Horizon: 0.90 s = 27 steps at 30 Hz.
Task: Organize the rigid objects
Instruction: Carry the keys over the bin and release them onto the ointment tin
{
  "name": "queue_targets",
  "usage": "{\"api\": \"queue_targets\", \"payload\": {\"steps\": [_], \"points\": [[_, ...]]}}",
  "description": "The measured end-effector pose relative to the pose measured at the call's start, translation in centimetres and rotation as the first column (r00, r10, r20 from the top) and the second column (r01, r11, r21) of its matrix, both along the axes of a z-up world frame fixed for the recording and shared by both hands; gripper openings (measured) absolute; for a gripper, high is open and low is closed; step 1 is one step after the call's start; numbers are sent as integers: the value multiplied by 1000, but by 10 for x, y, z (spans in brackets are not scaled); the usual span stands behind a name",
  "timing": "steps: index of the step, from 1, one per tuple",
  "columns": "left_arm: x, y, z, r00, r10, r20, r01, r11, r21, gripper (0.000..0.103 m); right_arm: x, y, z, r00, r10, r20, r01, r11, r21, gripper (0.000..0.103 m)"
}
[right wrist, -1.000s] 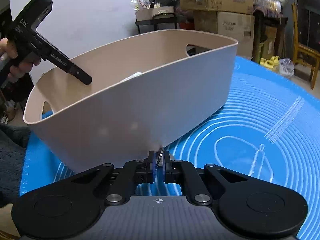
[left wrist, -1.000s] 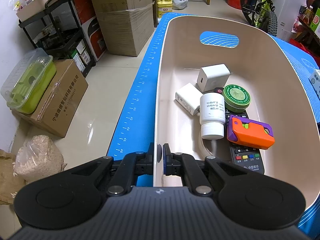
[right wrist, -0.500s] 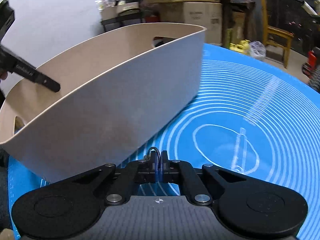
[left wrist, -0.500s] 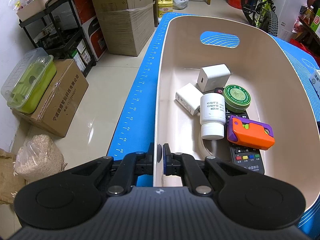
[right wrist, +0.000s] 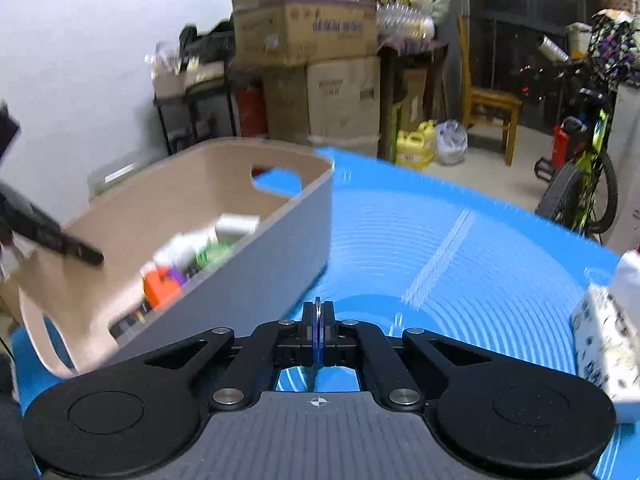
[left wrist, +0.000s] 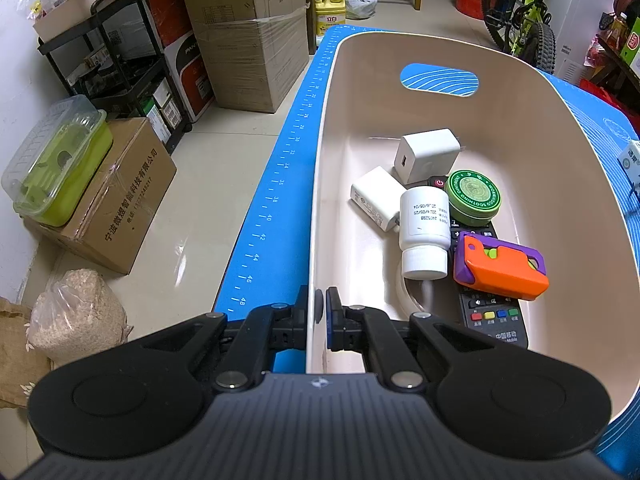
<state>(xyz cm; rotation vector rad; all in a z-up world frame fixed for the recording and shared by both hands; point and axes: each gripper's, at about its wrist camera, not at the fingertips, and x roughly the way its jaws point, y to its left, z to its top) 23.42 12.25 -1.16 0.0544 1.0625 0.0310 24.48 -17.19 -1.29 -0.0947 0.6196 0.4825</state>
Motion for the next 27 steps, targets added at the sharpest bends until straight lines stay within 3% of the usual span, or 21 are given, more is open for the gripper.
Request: {"api": "queue_targets", "payload": {"steps": [6, 13, 21, 27], "points": [[0, 0, 0, 1000, 0, 0, 0, 1000, 0, 8, -2, 15, 43, 994, -28, 107, 22, 998, 51, 13], [0, 0, 0, 1000, 0, 1, 0, 1000, 3, 8, 3, 68, 83, 985, 49, 165, -58, 997, 53, 12], [0, -2, 0, 1000, -2, 1, 2, 1000, 3, 8, 41, 142, 61, 987, 145, 69, -143, 989, -30, 12], [0, 0, 0, 1000, -3, 2, 3, 1000, -3, 8, 61, 174, 31, 989, 146, -25, -147, 984, -96, 12]]}}
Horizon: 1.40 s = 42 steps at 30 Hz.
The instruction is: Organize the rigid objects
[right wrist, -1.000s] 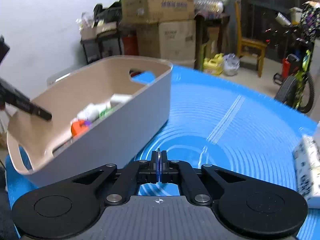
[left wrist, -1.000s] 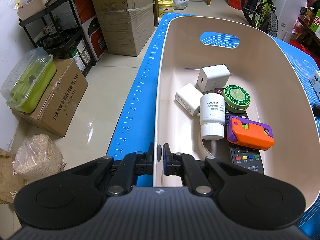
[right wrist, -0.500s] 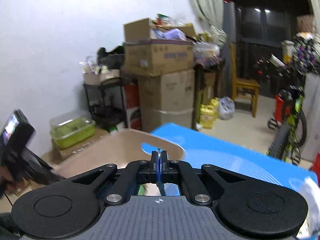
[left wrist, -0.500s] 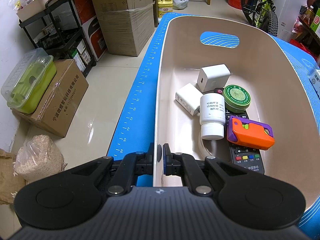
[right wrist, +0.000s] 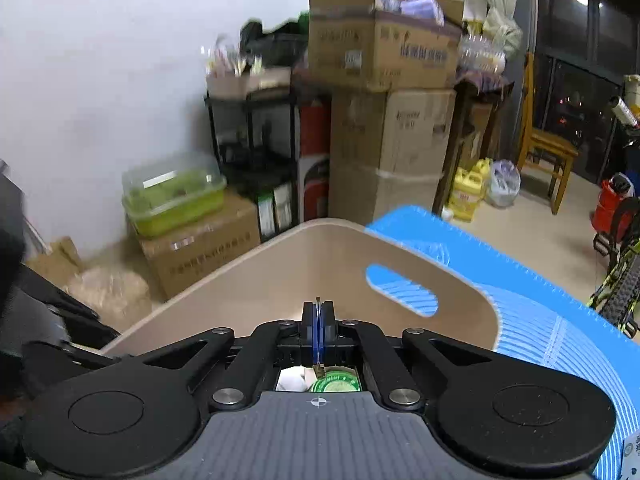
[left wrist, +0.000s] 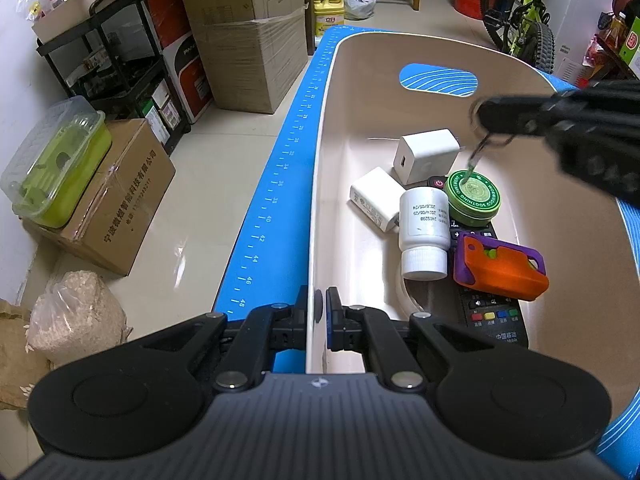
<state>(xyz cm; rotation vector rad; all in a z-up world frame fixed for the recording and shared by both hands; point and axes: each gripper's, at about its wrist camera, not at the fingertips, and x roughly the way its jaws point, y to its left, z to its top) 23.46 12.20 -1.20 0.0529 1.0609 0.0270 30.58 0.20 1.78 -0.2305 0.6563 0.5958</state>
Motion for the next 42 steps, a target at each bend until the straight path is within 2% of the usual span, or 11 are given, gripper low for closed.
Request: {"api": "queue_targets", "payload": {"steps": [9, 22, 26, 27, 28, 30, 39, 40, 42], "points": [[0, 0, 0, 1000, 4, 1, -4, 1000, 1, 8, 7, 3, -25, 990, -18, -141, 12, 999, -44, 12], [0, 0, 1, 1000, 5, 1, -5, 1000, 1, 8, 6, 0, -41, 970, 1, -243, -21, 997, -81, 15], [0, 0, 1, 1000, 7, 2, -7, 1000, 2, 8, 2, -3, -39, 970, -8, -242, -9, 997, -72, 21], [0, 0, 1, 1000, 8, 3, -8, 1000, 2, 8, 0, -5, -37, 970, -7, -241, -8, 998, -64, 35], [0, 0, 1, 1000, 8, 4, -8, 1000, 1, 8, -1, -6, -36, 971, -9, -238, -5, 998, -59, 38], [0, 0, 0, 1000, 9, 5, -9, 1000, 1, 8, -4, -8, -32, 974, -13, -224, 3, 999, -46, 51], [-3, -1, 0, 1000, 18, 16, -18, 1000, 12, 10, -22, -33, -15, 982, -80, -171, 87, 996, 33, 63], [-4, -2, 1, 1000, 15, 19, -15, 1000, 14, 12, -24, -35, -14, 982, -89, -169, 97, 994, 42, 64], [-6, -2, 4, 1000, 11, 29, -12, 1000, 8, 24, -29, -41, -10, 981, -109, -160, 120, 991, 62, 66]]}}
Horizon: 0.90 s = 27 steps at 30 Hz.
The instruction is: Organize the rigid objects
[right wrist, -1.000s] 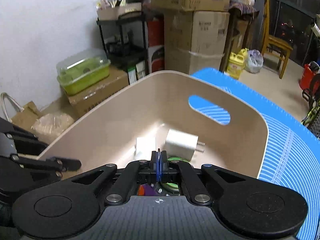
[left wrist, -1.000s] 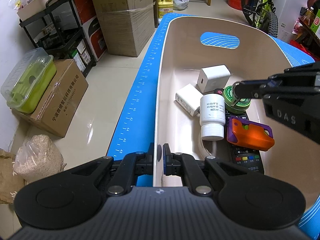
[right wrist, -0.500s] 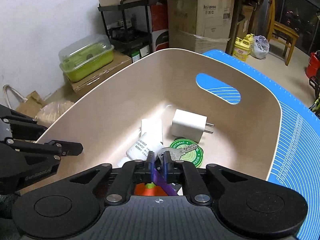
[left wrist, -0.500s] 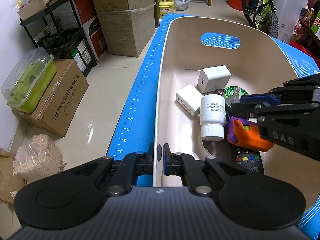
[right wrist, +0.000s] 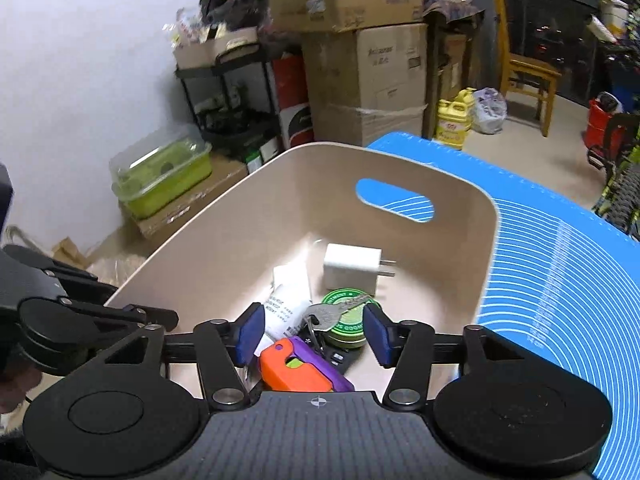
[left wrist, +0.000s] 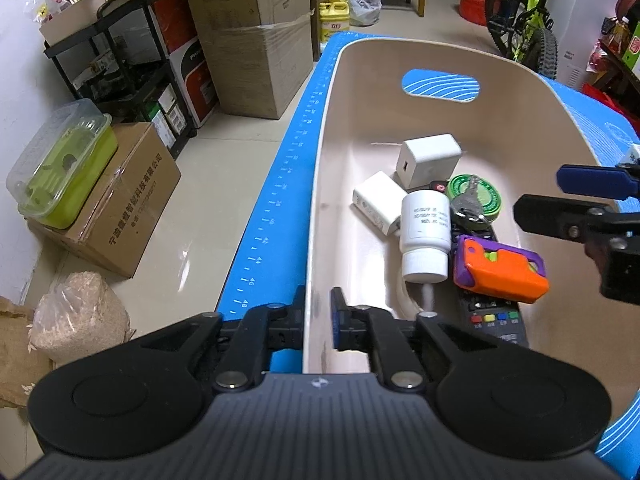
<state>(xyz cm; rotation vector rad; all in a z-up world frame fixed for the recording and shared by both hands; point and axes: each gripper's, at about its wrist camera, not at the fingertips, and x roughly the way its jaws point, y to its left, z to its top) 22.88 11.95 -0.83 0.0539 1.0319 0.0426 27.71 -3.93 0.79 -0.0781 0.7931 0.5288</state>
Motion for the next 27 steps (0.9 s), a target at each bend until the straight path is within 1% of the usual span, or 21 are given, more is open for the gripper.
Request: {"api": "queue_targets", "payload": {"steps": [1, 2, 5, 8, 11, 14, 16, 17, 22, 27], "points": [[-1, -1, 2, 1000, 1, 10, -1, 1000, 0, 42, -2, -2, 2, 1000, -11, 8, 11, 1000, 6, 67], [-3, -2, 6, 1000, 5, 27, -5, 1000, 7, 55, -5, -4, 4, 1000, -20, 16, 20, 1000, 12, 69], [-9, -6, 17, 997, 7, 71, -8, 1000, 18, 69, -13, -10, 9, 998, -46, 33, 45, 998, 31, 74], [-16, -9, 26, 996, 4, 95, -6, 1000, 18, 71, -23, -16, 15, 997, -74, 39, 72, 996, 56, 77], [-23, -14, 33, 995, 0, 102, -3, 1000, 28, 71, -35, -23, 23, 993, -107, 48, 104, 992, 71, 84], [-33, -20, 41, 994, -18, 106, 14, 999, 39, 71, -50, -30, 33, 990, -123, 65, 118, 990, 81, 87], [-39, -24, 45, 993, -26, 115, 22, 999, 40, 71, -62, -34, 41, 987, -140, 76, 134, 988, 79, 91], [-43, -27, 49, 992, -30, 123, 25, 999, 41, 71, -67, -36, 44, 985, -149, 84, 142, 987, 78, 95], [-66, -42, 63, 987, -60, 147, 51, 997, 63, 71, -101, -48, 60, 977, -185, 105, 179, 981, 71, 96], [-95, -52, 72, 984, -60, 165, 51, 997, 56, 71, -135, -58, 69, 968, -224, 109, 217, 974, 70, 96]]}}
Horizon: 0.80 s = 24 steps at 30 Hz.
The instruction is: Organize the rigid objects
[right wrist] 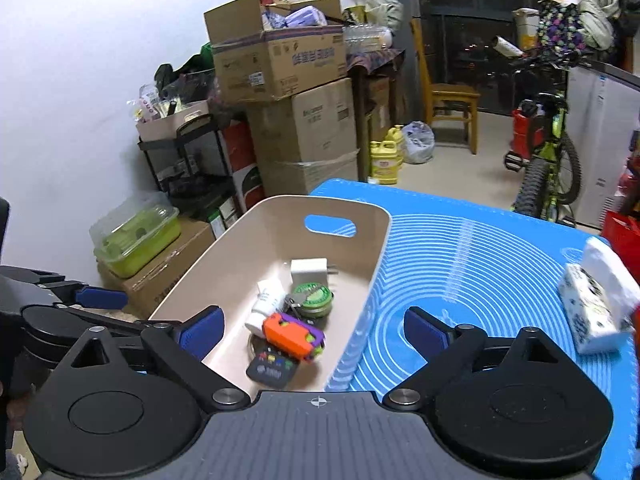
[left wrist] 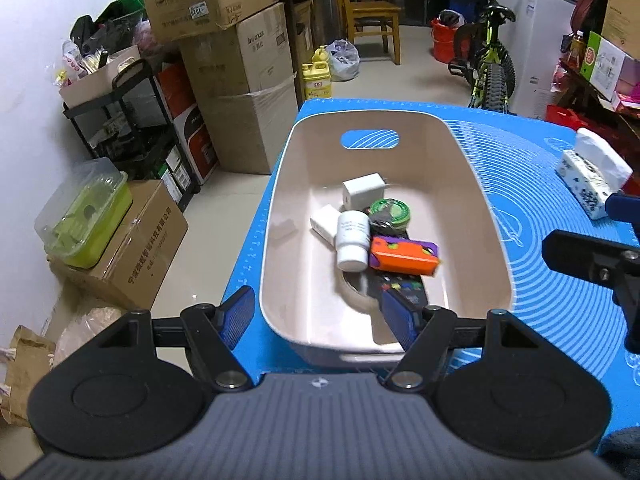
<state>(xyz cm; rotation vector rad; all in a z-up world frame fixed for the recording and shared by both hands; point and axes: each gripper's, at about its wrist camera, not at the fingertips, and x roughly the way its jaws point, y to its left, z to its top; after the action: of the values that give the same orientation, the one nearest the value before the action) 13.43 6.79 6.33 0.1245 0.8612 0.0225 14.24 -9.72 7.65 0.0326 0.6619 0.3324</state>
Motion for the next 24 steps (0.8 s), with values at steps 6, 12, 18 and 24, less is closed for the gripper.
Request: {"api": "queue_targets", "payload": {"steps": [6, 12, 18, 24], "points": [[-36, -12, 9, 1000, -20, 16, 20, 1000, 19, 71, -41, -8, 10, 999, -33, 18, 33, 999, -9, 96], [-74, -22, 14, 999, -24, 45, 24, 1000, 16, 71, -85, -21, 13, 997, -76, 31, 76, 997, -20, 96], [-106, -32, 14, 997, -45, 65, 44, 999, 9, 71, -132, -39, 7, 992, -120, 46, 121, 992, -26, 96], [-133, -46, 11, 994, -67, 89, 66, 998, 8, 71, -169, -53, -2, 985, -161, 54, 163, 986, -33, 96]]}}
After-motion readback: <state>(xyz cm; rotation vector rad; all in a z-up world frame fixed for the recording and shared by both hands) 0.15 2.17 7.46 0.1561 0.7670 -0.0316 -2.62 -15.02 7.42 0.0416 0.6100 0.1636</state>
